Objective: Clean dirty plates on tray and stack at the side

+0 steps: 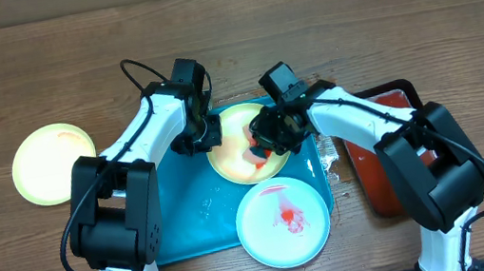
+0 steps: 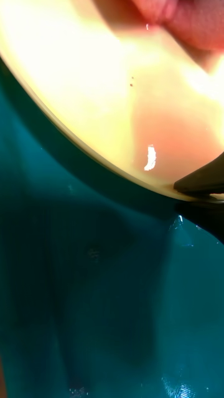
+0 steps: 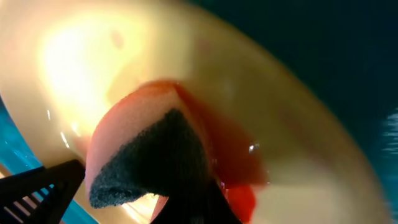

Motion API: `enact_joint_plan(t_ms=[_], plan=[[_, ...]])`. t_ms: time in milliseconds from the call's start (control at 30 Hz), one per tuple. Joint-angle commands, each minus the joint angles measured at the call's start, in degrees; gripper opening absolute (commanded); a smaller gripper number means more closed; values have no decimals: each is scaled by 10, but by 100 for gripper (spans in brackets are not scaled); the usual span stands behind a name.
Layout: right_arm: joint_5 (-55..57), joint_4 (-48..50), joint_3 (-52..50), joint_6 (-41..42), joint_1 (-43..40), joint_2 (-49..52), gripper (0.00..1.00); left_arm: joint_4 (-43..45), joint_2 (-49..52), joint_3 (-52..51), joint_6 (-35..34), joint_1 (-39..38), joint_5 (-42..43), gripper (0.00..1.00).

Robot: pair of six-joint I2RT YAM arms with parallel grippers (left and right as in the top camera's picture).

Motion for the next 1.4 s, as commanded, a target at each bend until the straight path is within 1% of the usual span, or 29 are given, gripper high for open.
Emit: enact_joint_plan(t_ms=[0, 100, 167, 233, 300, 467, 700, 867, 1000, 1267, 1367], plan=[[133, -63, 9, -42, -36, 41, 4, 0, 12, -15, -9, -1, -18, 4], [168, -112, 59, -87, -42, 41, 4, 0, 12, -15, -17, 0, -29, 4], [166, -126, 85, -127, -43, 41, 4, 0, 12, -15, -17, -1, -33, 5], [140, -127, 99, -165, -41, 41, 4, 0, 12, -15, -17, -1, -32, 5], [88, -113, 99, -198, -34, 41, 4, 0, 12, -15, -17, -1, -32, 4], [19, -79, 84, -196, 2, 43, 4, -2, 12, -15, -17, -1, -32, 4], [-34, -78, 79, -178, 80, 68, 4, -2, 12, -15, -17, -1, -30, 4], [-51, -76, 79, -178, 113, 86, 4, -2, 12, -15, -18, -1, -31, 5], [-36, -85, 79, -162, 111, 86, 4, -2, 12, -15, -19, -1, -30, 4], [120, -152, 79, -114, 45, 86, 4, -2, 12, -15, -19, -1, -31, 5], [153, -172, 79, -114, 19, 86, 4, -2, 12, -15, -19, -1, -31, 4]])
